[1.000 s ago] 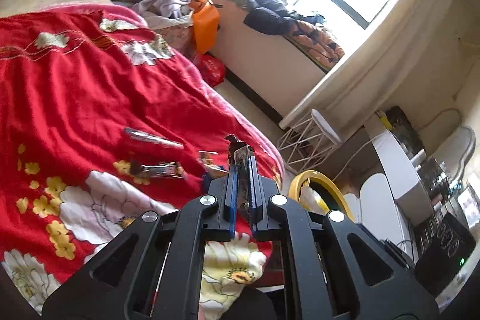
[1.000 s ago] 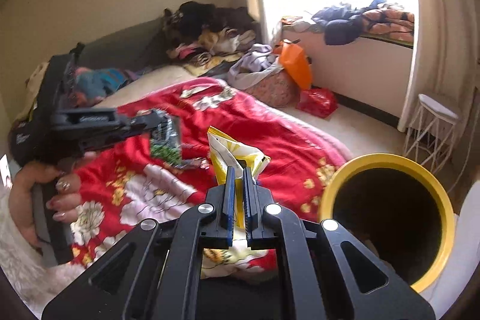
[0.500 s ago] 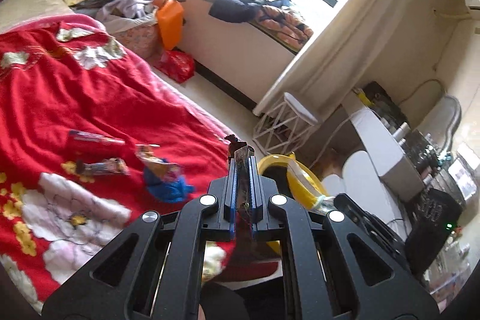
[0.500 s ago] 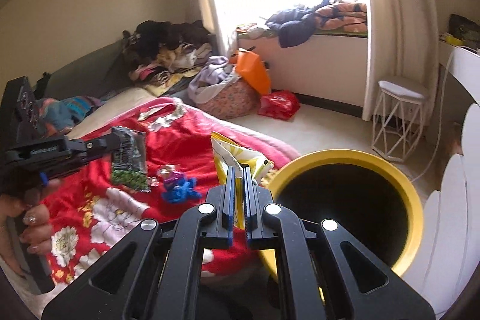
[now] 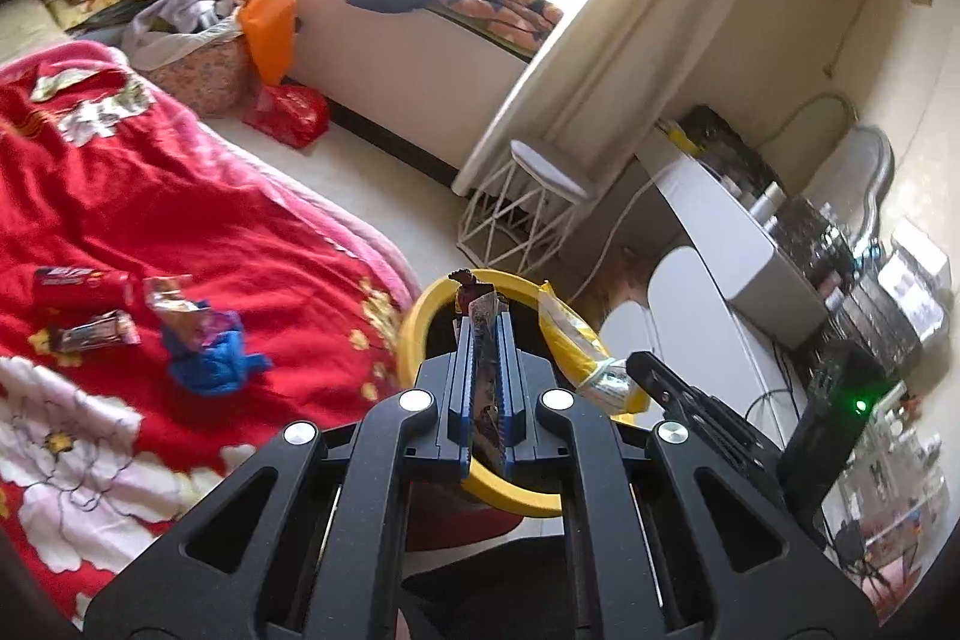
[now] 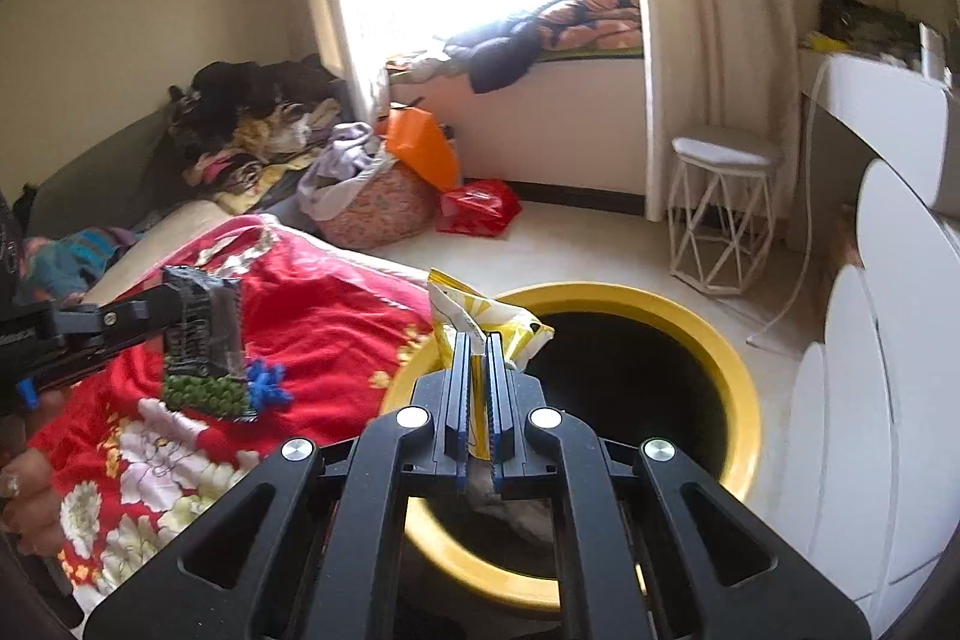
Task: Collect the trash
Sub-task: 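Open both tools to drop the two bags into the bin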
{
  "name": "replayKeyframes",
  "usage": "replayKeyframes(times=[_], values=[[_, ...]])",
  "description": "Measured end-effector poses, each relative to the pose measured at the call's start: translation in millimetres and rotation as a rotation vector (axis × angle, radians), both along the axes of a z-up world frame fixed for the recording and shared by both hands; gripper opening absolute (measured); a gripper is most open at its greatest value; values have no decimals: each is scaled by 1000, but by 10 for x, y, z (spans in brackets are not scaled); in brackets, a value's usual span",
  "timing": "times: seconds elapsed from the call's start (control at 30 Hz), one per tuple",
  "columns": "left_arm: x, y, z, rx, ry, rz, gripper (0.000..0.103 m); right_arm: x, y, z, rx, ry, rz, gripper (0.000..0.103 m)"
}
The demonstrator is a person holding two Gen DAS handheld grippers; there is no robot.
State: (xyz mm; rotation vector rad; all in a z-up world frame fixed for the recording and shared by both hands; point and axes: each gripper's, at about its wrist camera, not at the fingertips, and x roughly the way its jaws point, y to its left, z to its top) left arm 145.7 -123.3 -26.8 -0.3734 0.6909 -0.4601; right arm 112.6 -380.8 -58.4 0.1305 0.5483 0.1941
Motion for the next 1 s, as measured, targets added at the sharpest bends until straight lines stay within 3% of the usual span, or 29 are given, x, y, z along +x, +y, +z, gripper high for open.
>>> replayKeyframes(times=[0.63, 1.0], values=[[255, -810, -241, 135, 18, -131, 4, 67, -556, -405, 53, 88, -140, 5], [443, -1036, -483, 181, 71, -174, 4, 108, -647, -498, 63, 120, -138, 5]])
